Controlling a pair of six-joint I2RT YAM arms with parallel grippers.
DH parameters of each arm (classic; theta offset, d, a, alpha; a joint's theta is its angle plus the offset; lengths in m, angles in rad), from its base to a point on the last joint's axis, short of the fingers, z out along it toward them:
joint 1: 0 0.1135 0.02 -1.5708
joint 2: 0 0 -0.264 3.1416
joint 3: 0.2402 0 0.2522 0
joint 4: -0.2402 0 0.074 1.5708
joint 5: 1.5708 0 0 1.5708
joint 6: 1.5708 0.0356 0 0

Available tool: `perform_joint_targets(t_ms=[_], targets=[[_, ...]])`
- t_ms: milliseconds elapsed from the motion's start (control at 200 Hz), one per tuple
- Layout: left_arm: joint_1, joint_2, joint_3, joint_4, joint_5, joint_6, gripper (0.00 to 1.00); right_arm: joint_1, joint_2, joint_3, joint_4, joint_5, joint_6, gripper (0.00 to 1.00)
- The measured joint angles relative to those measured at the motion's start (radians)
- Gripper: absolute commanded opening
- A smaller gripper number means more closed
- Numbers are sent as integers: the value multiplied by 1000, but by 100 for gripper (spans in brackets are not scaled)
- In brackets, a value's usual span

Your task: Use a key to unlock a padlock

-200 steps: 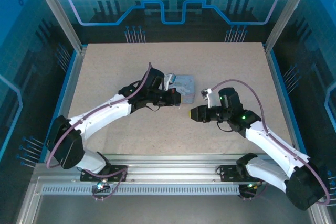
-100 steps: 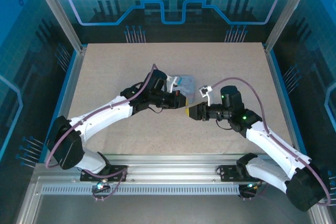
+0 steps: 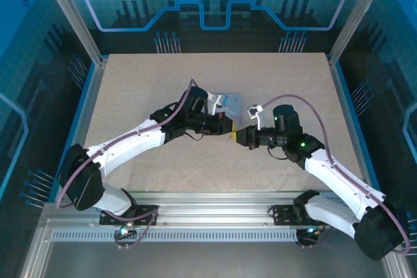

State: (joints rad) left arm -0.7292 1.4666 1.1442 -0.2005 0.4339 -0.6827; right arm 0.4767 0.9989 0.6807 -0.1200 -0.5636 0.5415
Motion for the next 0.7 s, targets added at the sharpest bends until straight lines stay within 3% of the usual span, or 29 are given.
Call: perform_joint_targets(t_ms=[90,280,335,380,490,700], targets=[[0,0,0,-3,-2,0,0,0,0,0,-8,10,-3,0],[0,0,0,-3,-2,0,0,0,0,0,-10,10,-3,0],[0,0,0,-3,-2,0,6,0,0,0,-11,10,-4,0],[0,0,0,-3,-2,0,19,0,0,0,-11,10,-4,0],[-2,-2,2,3,2,-9,37,0,0,0,-14,13,-4,0],[0,-39,1,5,-11,-19,42,-23,-27,0,-13,9,-2,0]])
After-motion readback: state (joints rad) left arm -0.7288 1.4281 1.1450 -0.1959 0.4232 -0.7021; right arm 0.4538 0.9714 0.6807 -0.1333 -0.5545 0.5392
